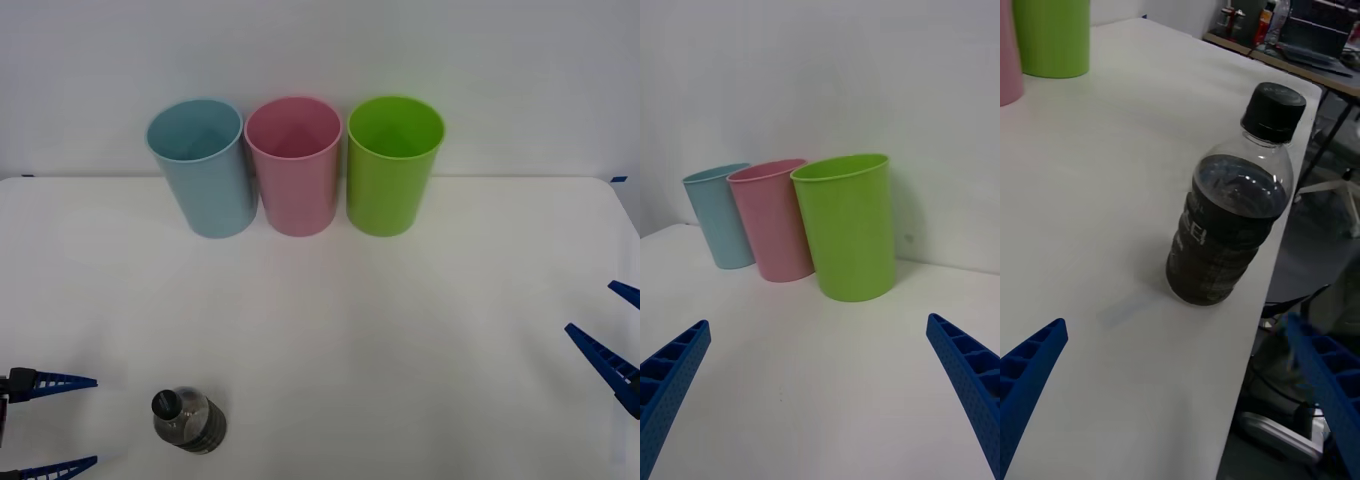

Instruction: Grasp the object on the table and drop it into the matching bin: aluminum can to the light blue bin, PET bottle to the pink bin.

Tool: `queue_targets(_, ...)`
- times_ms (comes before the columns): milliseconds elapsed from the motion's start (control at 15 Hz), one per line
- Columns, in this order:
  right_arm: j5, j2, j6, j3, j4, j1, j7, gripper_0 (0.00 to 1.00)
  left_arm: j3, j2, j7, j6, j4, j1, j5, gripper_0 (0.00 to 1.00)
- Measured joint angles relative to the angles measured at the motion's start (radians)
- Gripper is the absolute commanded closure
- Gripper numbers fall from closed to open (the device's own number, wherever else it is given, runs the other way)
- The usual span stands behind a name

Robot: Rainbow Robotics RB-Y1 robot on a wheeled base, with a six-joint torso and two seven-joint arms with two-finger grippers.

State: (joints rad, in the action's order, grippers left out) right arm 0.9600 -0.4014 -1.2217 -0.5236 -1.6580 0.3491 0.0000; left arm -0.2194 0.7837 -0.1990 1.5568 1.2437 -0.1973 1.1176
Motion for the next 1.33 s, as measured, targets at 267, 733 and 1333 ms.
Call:
queue_targets(267,0.0,0.0,0.0,0.0,0.0,0.0,0.0,0.0,0.103,-0.001,-0.085,0.014,-0.105,0.055,-0.063,0.0)
queue_targets(733,0.0,0.0,0.0,0.0,0.0,0.0,0.0,0.0,0.21,-0.02,-0.201,0.014,-0.18,0.119,-0.106,0.0)
queue_targets(1333,0.0,0.0,0.0,0.0,0.0,0.0,0.0,0.0,0.206,-0.186,-0.241,0.012,-0.236,0.124,-0.11,0.0)
